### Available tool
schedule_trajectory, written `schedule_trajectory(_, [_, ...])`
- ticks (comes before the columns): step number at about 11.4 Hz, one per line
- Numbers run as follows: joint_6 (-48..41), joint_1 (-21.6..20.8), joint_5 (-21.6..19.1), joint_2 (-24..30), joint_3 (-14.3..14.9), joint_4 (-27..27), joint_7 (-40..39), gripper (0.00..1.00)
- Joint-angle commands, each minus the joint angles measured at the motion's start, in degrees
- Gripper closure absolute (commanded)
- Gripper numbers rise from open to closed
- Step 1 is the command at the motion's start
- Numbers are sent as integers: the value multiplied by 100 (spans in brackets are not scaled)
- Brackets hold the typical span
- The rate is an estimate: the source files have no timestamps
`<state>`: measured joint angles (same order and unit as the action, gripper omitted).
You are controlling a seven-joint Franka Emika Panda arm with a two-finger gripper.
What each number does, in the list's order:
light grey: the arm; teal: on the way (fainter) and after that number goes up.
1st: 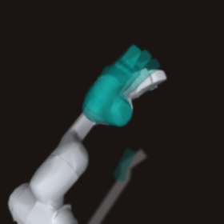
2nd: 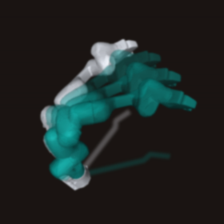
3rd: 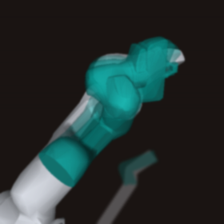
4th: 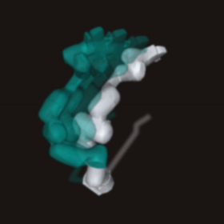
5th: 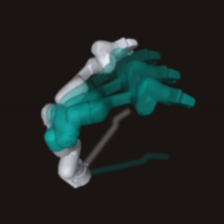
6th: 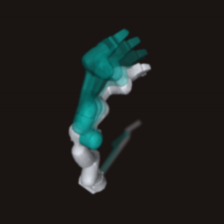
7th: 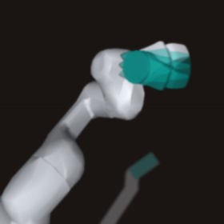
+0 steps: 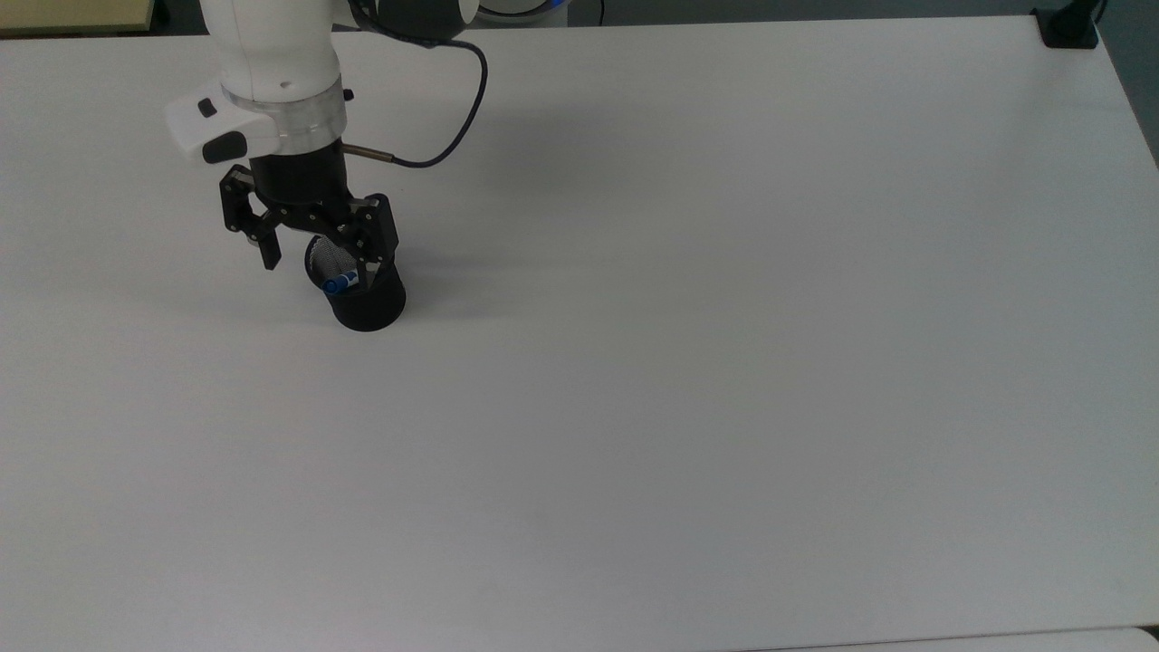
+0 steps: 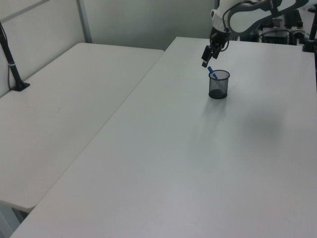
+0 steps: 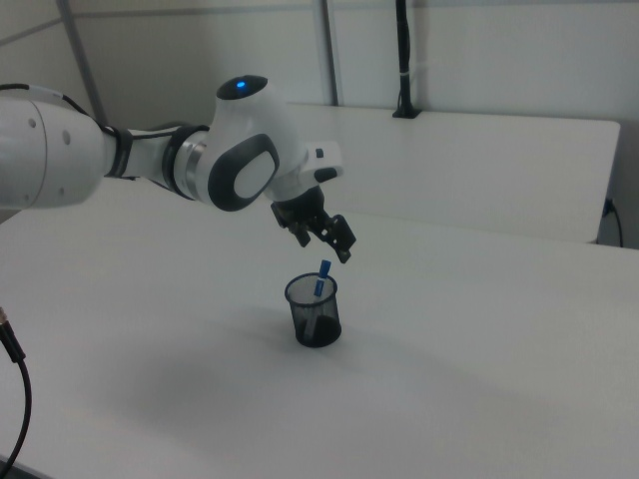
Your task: Insert the marker
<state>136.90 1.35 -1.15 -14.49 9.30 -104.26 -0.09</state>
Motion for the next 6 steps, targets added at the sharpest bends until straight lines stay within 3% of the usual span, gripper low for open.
schedule_trajectory(1, [-1571, -91, 10, 472, 45, 421, -18, 0])
schedule_trajectory(3, [-2882, -266, 36, 657, 45, 897, -26, 0])
schedule_trajectory(6, [-4027, -600, 98, 1035, 54, 1144, -35, 0])
